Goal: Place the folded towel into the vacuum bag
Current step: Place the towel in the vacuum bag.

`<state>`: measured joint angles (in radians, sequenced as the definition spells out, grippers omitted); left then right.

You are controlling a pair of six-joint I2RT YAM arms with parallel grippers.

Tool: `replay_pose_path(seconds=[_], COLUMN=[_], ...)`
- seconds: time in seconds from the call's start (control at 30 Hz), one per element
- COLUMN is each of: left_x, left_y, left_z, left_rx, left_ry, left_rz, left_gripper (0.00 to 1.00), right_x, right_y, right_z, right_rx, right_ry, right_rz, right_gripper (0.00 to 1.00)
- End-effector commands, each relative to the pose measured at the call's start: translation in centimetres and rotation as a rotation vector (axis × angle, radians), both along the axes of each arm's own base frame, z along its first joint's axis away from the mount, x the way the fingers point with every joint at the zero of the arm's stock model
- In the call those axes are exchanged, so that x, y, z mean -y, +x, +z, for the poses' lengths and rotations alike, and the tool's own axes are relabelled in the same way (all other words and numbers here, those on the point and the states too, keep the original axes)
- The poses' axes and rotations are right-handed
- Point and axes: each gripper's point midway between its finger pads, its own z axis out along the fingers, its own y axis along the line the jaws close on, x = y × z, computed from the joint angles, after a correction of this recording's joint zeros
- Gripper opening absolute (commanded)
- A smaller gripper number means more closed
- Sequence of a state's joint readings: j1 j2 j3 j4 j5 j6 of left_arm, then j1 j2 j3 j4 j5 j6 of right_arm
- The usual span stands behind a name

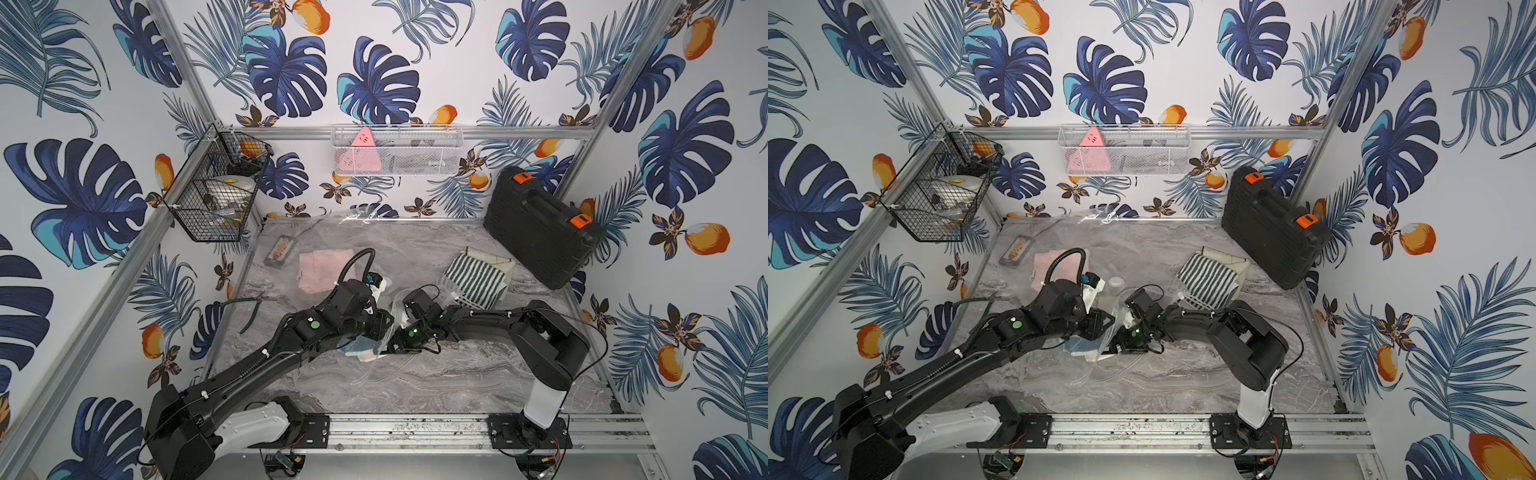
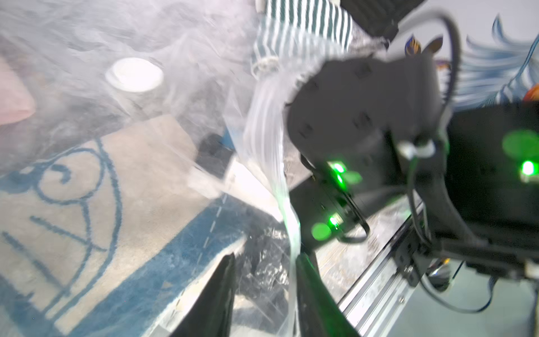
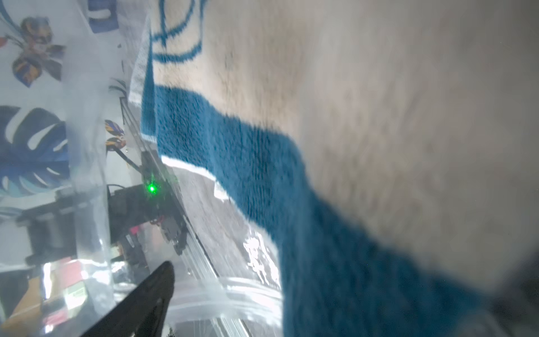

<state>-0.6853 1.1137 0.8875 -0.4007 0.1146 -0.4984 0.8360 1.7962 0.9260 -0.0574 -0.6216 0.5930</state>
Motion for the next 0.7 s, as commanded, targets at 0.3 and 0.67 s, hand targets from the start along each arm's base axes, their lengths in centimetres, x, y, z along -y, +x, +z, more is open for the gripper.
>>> replay_pose_path(seconds=[0.3, 0.67], left_x=[-0.4, -1.8], left_y=[5.7, 3.5], left_z=[-9.3, -15.8], left_rx=[-0.102, -0.228], left_ry=[-0.12, -0.038], left_rz=[0.292, 0.31], left_gripper=[0.02, 0.14], right_x=[4.7, 14.5], right_y=[-1.9, -2.8], right_z=[0.4, 5.9], right_rx=[-0.063, -0.015], right_ry=[-0.107, -0.234], right_rz=[-0.116, -0.233], right_gripper=[0.94, 0.97])
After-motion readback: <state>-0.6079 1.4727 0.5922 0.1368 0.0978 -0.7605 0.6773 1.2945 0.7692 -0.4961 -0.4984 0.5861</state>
